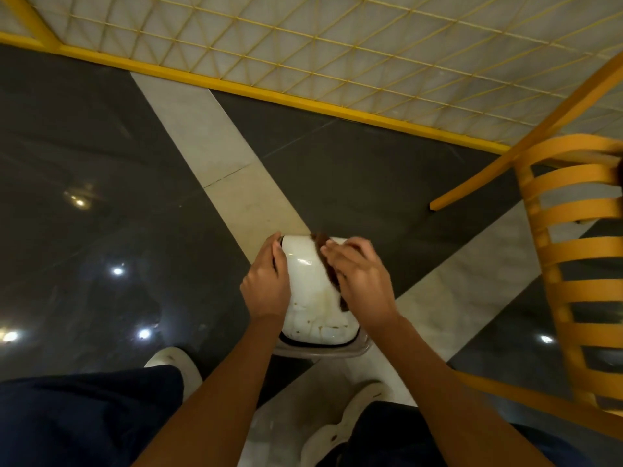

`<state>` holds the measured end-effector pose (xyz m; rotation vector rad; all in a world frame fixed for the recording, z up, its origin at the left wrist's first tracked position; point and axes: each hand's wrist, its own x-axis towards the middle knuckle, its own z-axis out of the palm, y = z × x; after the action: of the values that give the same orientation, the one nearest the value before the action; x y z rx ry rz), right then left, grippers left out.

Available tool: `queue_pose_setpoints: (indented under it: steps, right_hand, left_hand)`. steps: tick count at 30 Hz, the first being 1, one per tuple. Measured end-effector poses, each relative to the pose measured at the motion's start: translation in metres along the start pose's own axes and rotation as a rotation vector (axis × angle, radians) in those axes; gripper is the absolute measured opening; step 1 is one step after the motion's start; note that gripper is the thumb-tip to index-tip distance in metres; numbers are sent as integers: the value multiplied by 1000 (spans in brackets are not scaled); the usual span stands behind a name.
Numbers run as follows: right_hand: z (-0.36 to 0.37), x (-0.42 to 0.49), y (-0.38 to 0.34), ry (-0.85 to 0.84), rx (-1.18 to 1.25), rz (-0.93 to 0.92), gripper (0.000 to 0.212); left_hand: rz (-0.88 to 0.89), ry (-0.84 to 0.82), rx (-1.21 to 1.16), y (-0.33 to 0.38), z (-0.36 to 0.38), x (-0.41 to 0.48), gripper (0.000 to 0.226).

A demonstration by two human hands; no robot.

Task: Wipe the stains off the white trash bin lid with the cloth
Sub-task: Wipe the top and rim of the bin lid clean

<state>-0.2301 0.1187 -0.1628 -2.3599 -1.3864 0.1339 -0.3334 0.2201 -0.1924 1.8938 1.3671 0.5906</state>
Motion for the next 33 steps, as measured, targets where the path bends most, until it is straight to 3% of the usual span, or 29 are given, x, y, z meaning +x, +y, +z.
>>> queue_pose_setpoints:
  steps: [2,4,7,9,12,14,18,21,24,26,29,33]
  right_hand:
    - [-5,6,4,109,81,177,25]
    - [-5,13,-5,140,25,168,25]
    - [5,13,-27,13,-106,-59,60]
    - [4,14,-30,-51,-168,-104,79]
    - [5,15,-19,-29,-170,23,72]
    - [1,19,-25,-110,-152,105,76]
    - [7,25,-47,-283,-232,-66,85]
    - [7,17,-29,-152,-183,-139,84]
    - [2,16,-14,-79,-148,-51,77]
    - [0,27,-28,-160,-185,36,80]
    - [9,31,-43,-226,-272,-56,88]
    - [7,15,-20,-99,-175,-116,79]
  left_hand:
    - [3,-5,-1,1,0,-1,41]
    - [-17,-12,-13,1,0,0,43]
    - [-46,-23,-27,0,0,1,47]
    - [-40,-26,-33,0,0,1,47]
    - [-30,-26,-25,1,1,1,45]
    - [-27,-26,-13,1,1,2,46]
    - [8,-19,-18,0,0,2,59]
    - [-8,-22,-26,1,-1,2,55]
    - [-11,-19,-39,2,-1,1,56]
    - [-15,-23,-36,1,-1,1,50]
    - [-26,-26,-35,1,0,1,47]
    - [-36,-37,-57,0,-1,0,39]
